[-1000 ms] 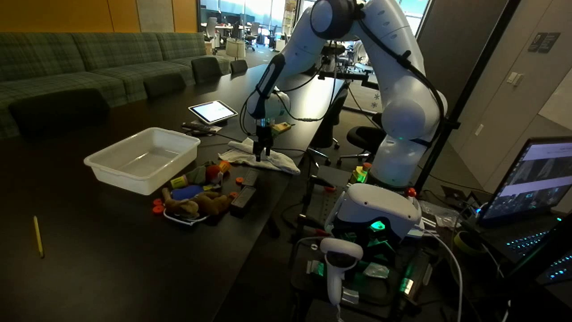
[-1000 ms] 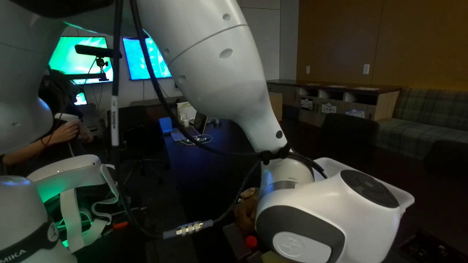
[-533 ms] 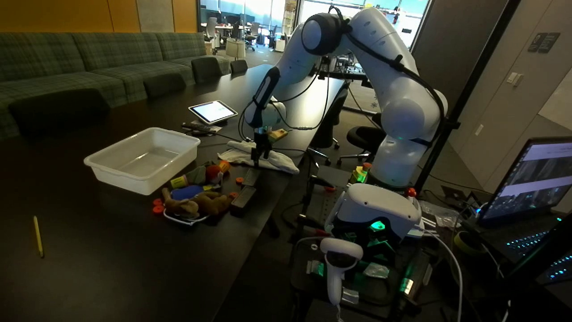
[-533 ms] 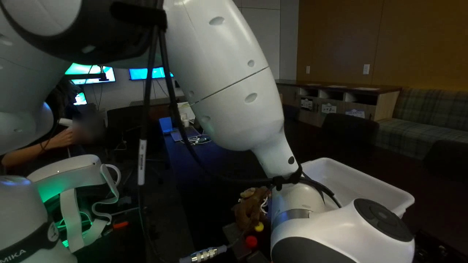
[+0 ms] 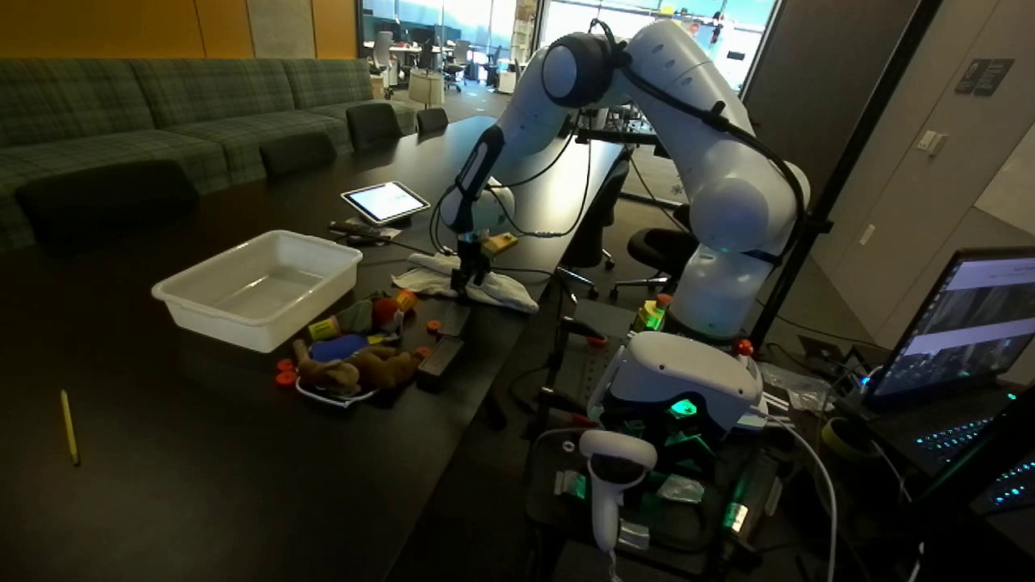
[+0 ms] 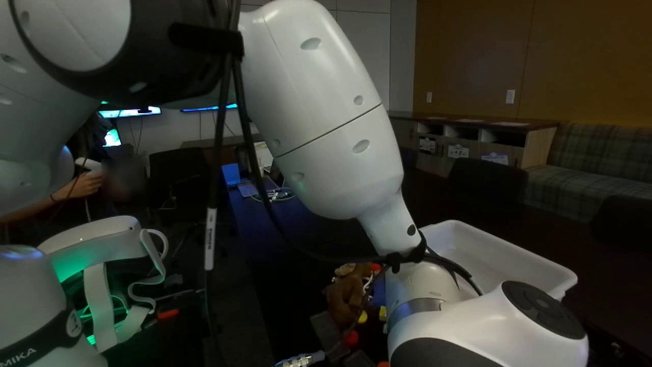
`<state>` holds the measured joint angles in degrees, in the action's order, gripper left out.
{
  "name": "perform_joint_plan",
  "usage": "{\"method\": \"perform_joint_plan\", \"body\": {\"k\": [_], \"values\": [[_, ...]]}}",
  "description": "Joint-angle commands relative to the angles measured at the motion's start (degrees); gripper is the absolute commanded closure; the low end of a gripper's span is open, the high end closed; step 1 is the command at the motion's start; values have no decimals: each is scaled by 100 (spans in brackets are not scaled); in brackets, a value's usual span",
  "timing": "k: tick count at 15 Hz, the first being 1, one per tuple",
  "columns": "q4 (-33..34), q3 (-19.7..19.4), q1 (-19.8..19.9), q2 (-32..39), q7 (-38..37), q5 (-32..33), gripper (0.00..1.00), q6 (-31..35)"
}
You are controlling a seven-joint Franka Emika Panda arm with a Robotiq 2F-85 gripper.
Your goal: Pick up the cloth and sweep away the items on the table, then put the cloth in the bowl
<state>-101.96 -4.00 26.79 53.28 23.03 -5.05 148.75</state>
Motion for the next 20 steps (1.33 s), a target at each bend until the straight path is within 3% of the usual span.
{"method": "perform_joint_plan", "body": {"k": [1, 8, 14, 20], "values": [[49, -178, -122, 55, -186, 270, 50, -81], [-892, -240, -83, -775, -125, 399, 96, 324], [-2471, -424, -84, -2330, -219, 384, 98, 1424], [-3640, -888, -194, -4024, -302, 571, 98, 1709]]}}
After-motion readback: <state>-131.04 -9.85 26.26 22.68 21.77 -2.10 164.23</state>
